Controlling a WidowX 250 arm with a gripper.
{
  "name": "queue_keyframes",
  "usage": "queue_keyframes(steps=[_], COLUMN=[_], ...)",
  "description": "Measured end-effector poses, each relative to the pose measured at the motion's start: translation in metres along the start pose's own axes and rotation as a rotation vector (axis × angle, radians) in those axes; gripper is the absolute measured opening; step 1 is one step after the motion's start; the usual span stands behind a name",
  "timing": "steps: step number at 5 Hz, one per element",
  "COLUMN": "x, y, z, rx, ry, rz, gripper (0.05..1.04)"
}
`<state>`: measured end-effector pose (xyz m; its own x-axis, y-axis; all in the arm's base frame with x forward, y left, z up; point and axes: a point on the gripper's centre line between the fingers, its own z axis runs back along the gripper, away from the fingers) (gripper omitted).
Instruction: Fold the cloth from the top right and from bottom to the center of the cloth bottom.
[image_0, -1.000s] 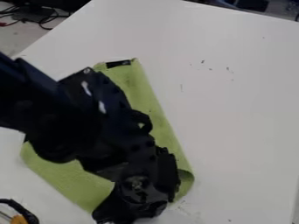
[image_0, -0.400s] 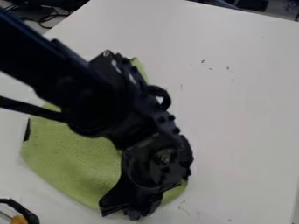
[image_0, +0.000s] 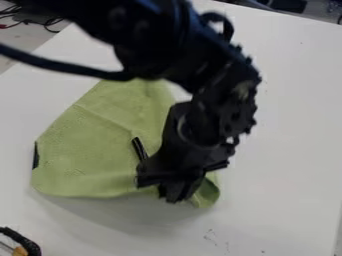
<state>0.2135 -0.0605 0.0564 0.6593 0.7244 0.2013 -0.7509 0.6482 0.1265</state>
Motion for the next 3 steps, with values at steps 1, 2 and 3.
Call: queue_keyframes(steps=[1, 2, 3], x=[0.035, 0.067, 0.094], y=[-0.009, -0.017, -0.026], z=[-0.002, -0.016, -0.033], rx=[-0.002, -0.038, -0.073], ry=[0.018, 0.042, 0.064], rz=[-0.084, -0.155, -0.224], gripper=[0.108, 0.108, 0.143])
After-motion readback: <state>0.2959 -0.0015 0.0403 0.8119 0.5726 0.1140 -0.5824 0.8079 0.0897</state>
